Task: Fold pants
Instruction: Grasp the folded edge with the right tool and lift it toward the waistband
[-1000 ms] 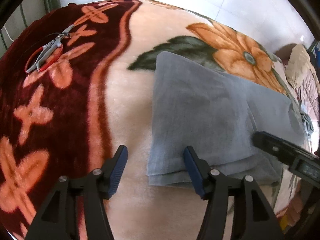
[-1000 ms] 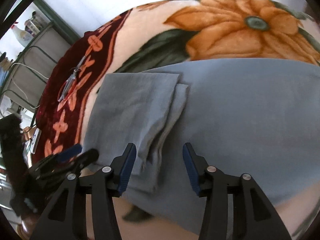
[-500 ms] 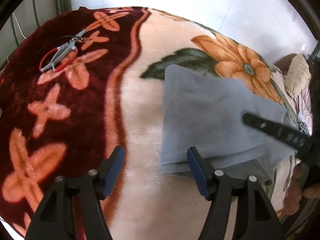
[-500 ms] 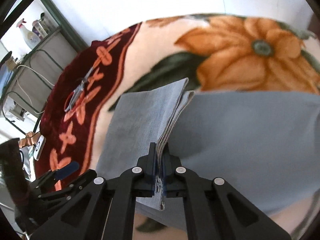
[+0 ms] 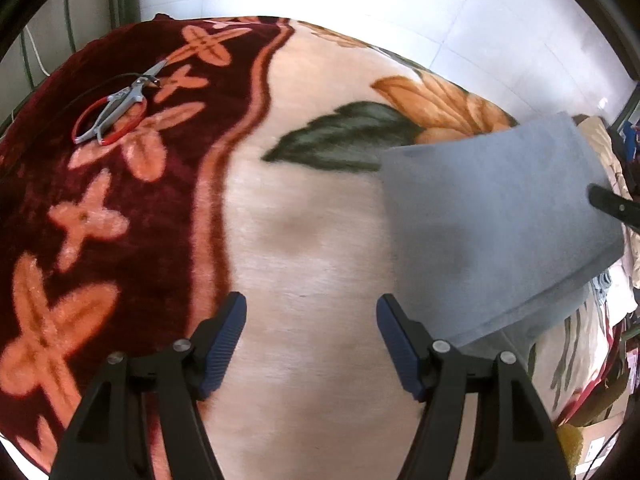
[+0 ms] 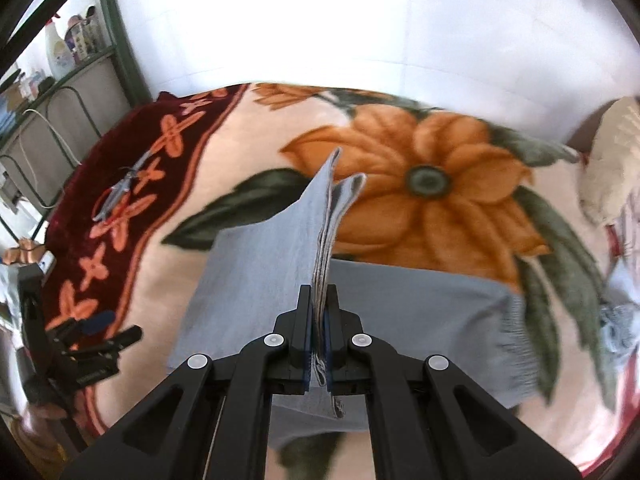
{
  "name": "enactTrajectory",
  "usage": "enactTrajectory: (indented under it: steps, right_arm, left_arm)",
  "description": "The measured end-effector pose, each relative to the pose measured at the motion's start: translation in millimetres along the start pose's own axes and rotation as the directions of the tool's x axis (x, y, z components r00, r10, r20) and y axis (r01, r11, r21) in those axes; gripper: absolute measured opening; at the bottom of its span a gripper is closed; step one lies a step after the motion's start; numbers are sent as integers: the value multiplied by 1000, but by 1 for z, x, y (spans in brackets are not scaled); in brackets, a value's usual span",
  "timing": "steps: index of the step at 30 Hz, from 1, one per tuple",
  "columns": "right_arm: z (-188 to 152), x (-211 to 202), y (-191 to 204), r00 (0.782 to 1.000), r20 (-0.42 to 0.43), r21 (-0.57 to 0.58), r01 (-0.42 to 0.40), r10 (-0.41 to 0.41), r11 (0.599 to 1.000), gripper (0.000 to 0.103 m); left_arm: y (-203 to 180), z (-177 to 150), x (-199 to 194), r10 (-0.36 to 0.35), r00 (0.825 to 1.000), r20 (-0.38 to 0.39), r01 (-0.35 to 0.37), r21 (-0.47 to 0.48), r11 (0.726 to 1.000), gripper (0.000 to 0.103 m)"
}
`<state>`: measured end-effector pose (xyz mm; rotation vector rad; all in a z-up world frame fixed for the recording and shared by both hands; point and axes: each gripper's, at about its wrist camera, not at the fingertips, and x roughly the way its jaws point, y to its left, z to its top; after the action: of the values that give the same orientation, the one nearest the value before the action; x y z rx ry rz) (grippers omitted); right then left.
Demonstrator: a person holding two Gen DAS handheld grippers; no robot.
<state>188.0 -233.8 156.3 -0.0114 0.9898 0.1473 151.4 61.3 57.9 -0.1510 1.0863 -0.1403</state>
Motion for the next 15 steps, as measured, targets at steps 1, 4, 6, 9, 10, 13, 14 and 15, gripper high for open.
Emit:
enactTrajectory:
  steps: [1,4,6,9,10,13,14,15]
  right_arm:
    - [-1,-2,-9,1000,0,1,24,-24,1000,5]
    - [-5,-5,-35,998,1,17,67,-67,998,5]
    - [-9,-3,-51,997,-4,38,82,-81,996,5]
    - [-17,2,-74,995,-23,70,101,-99,992,5]
    - [-20,4,-80,994,-31,80,102,-100,992,5]
    - [-27,14,-96,991,-44,92,128,-124,988,5]
    - [-30,18,-101,991,-52,101,132,-127,986,5]
    - [-34,24,-109,990,-64,118,132,-126,984,5]
  left_arm:
    - [-3,0,0,-4,1000,-1,4,5,1000,71]
    - [-12,2,2,-10,1000,-4,11,26,1000,71]
    - [-18,4,3,-14,1000,-8,14,39,999,71]
    - [-28,7,4,-29,1000,-13,29,52,998,71]
    - [-32,9,4,-32,999,-15,32,58,998,71]
    - [-45,14,4,-37,999,-14,38,82,996,71]
    - [-50,16,4,-41,999,-13,42,89,995,71]
    - [-55,18,5,-48,999,-13,49,96,994,71]
